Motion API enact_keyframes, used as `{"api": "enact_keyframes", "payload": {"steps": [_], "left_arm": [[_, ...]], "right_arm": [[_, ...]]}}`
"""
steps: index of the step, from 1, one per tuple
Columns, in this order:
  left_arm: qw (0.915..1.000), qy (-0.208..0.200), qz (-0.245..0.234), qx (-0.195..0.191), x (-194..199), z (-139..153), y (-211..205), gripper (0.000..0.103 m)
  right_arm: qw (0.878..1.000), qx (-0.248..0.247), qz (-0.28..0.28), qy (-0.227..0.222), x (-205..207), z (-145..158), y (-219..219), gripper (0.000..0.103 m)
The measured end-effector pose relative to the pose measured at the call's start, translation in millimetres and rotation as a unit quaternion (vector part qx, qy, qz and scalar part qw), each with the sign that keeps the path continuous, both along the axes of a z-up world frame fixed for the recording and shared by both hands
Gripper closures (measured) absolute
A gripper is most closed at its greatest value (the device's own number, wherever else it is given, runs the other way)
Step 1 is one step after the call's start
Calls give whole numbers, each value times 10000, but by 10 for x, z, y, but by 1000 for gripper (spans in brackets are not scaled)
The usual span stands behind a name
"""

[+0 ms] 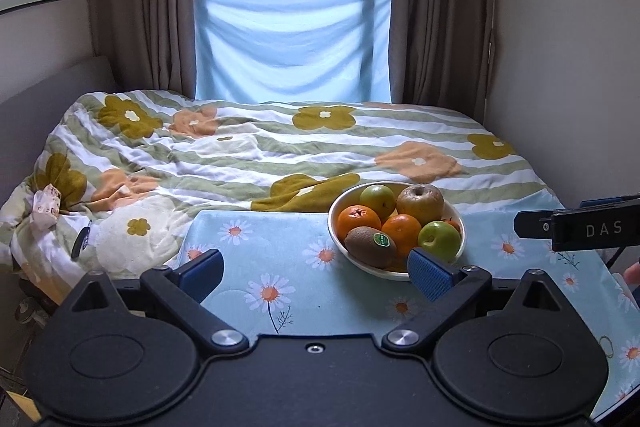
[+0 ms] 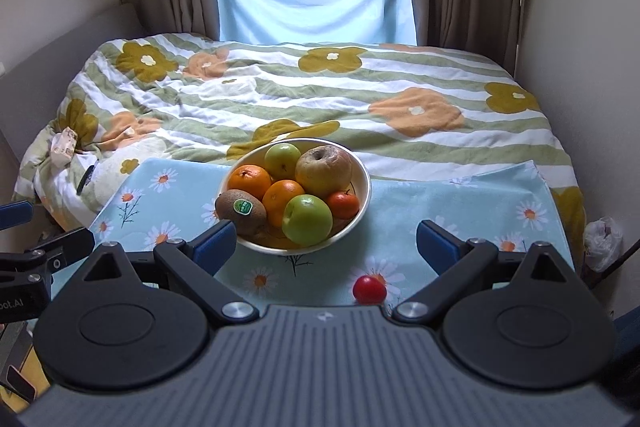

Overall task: Organize fruits
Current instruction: 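Move both open tools back toward the small tangerine and the red tomato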

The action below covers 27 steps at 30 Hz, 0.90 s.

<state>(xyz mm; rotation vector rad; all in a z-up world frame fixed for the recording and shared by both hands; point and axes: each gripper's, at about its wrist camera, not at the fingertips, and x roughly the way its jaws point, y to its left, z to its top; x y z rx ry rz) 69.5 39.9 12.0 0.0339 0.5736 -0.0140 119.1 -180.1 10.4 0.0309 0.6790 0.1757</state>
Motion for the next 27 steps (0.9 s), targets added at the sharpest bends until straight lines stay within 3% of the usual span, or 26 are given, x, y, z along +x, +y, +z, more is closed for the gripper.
{"api": "enact_keyframes", "payload": {"steps": [9,22,27], "left_arm": [[9993,-22,347,119,-365,-107,-280,1],[9952,731,629,133,-205,-839,-348,0],[9923,862,833,305,-19,-1101,-408,1]], "right_arm": [[9994,7,338,24,-328,-83,-219,0],[9984,-41,369,428,-213,-855,-440,0],[9979,-32,248,602,-63,-1133,-466,0]]}}
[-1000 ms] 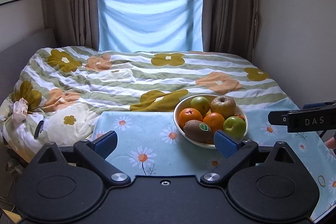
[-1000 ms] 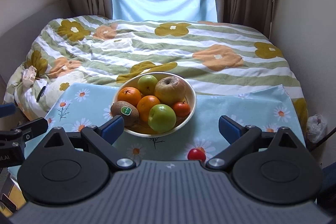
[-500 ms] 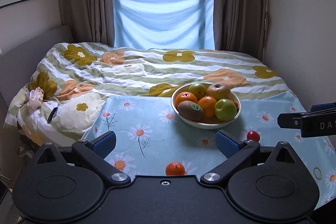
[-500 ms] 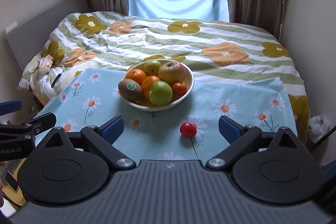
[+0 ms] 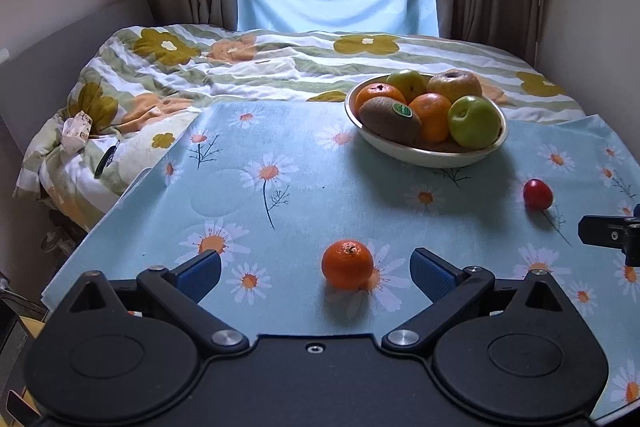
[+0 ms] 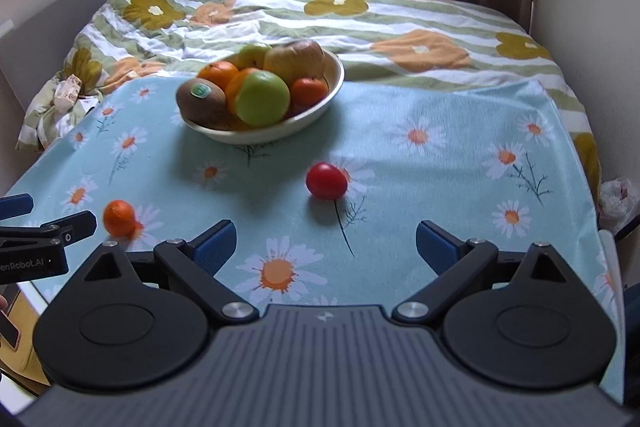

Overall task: Organize fruits
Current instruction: 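Move both open tools back toward the small tangerine and the red tomato, then grasp the small tangerine with the left tool while the right tool grasps the red tomato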

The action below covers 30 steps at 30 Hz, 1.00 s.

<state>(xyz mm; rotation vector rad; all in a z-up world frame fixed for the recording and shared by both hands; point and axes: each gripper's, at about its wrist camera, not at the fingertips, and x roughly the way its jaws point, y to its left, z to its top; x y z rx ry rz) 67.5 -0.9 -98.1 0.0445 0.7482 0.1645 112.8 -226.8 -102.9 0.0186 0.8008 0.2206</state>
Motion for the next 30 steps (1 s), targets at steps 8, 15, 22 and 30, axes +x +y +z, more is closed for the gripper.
{"api": "enact_keyframes", "payload": {"steps": [8,15,22,30], "left_arm": [[9990,361,77,-249,290,-257,-30,17],[9978,548,114,-344,443,-332,-15,39],[9973,610,124,-401,427,-353,-2,63],[9972,618,120,-397,394,-353,-2,63]], "right_arm": [[9999,-42,-93,117,165,-220,42,0],[9996,-55,-157,213,296,-296,113,0],[9996,-67,-64,265,399,-326,193,2],[9992,-80,-112,380,493,-420,249,15]]}}
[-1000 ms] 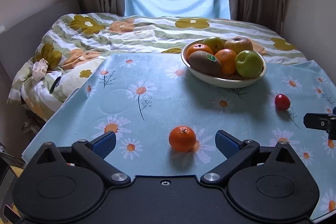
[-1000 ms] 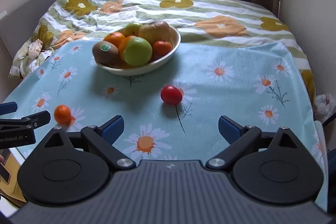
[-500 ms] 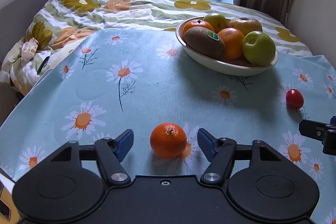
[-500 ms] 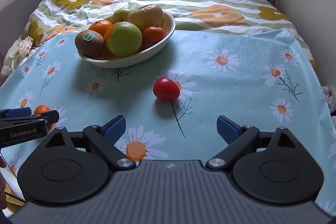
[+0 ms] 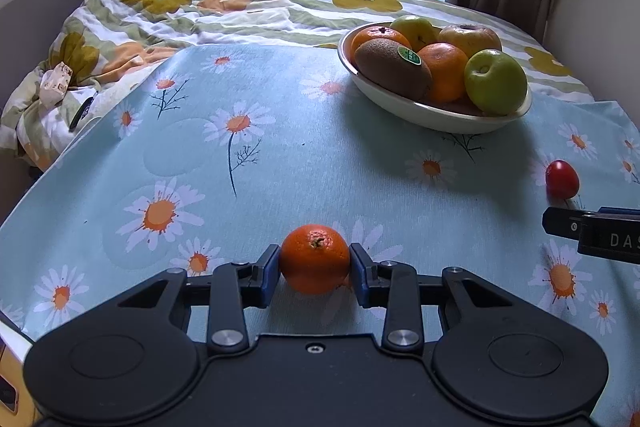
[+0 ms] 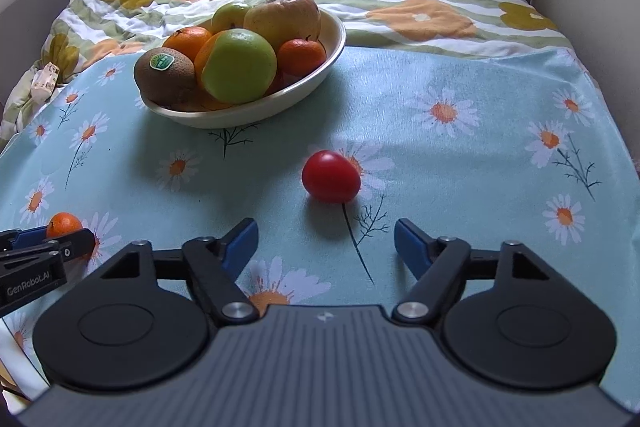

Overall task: Organize fruits
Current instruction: 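Grasp the small tangerine with the left tool while the right tool grasps the red tomato, then carry the tangerine and the red tomato over the white bowl with both tools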

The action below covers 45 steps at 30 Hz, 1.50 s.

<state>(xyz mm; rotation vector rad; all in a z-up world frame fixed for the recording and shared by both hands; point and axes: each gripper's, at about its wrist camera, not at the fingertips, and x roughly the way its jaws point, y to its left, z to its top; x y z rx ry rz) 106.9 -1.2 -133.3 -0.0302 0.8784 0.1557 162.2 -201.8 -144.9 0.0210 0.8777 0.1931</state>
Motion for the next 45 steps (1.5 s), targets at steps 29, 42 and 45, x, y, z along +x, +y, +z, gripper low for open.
{"api": "enact_keyframes", "payload": {"steps": [29,42,45], "left_arm": [[9996,-179,239,11,-197,240,34,63],[9972,-745,21,32,-280,983,-82,63],[9963,-852,-86,68,-218,1142,-97,63]], "right_arm": [[9991,50,-7,-426,168,209,69,54],[9974,151,216,-668,-24,914,-39,54],[9967,179,277,-740,-33,1097,-35,54]]}}
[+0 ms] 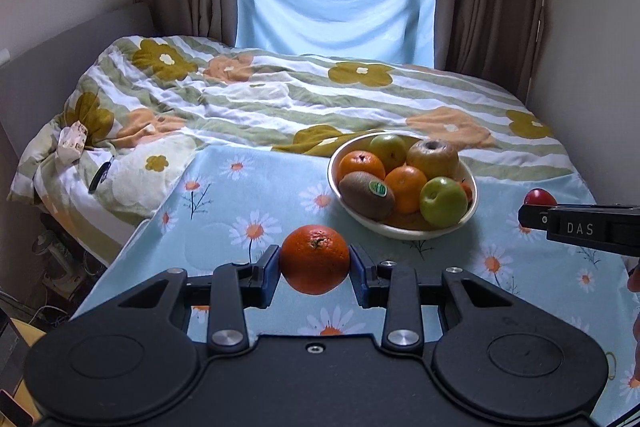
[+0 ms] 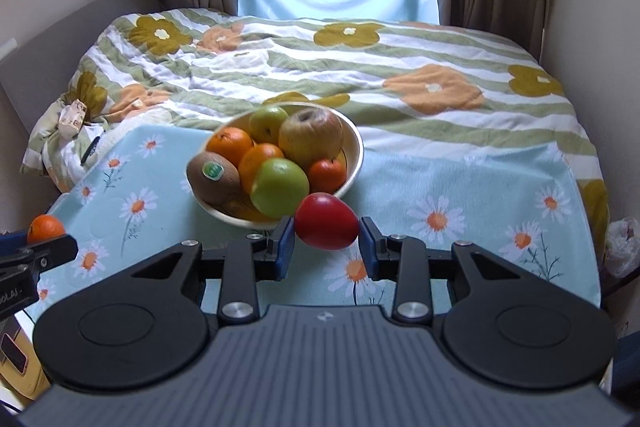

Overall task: Organize fruits
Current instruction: 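Carry the tangerine and the red tomato over the white bowl with both tools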

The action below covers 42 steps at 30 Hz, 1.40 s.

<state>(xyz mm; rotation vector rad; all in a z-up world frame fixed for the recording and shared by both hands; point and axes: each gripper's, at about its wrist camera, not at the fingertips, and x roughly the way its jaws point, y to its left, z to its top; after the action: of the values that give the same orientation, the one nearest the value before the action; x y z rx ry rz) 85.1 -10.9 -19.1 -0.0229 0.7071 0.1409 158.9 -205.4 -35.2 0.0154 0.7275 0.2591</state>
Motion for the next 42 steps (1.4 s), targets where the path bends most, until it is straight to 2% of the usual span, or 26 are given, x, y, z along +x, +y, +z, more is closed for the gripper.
{"api": "enact_keyframes", "payload": {"steps": [8,15,23,33,42], "left_arm": [[9993,-211,-303,81,306,328,36,63],[9975,-212,-676,86,744,406,138,63],[9934,-42,-1135,136,1322,263,275,63],[9853,253,-1682,132,1990,-84,325,63],[9777,586,-2016,91,2419,-384,286,63]], "right_arm": [[9999,47,77,-128,80,373,113,54],[10000,9,-40,-89,318,468,312,54],[9994,5,-332,92,740,356,510,54],[9967,3,-697,427,1173,68,633,54],[9936,-47,-974,576,1433,-65,653,54]]}}
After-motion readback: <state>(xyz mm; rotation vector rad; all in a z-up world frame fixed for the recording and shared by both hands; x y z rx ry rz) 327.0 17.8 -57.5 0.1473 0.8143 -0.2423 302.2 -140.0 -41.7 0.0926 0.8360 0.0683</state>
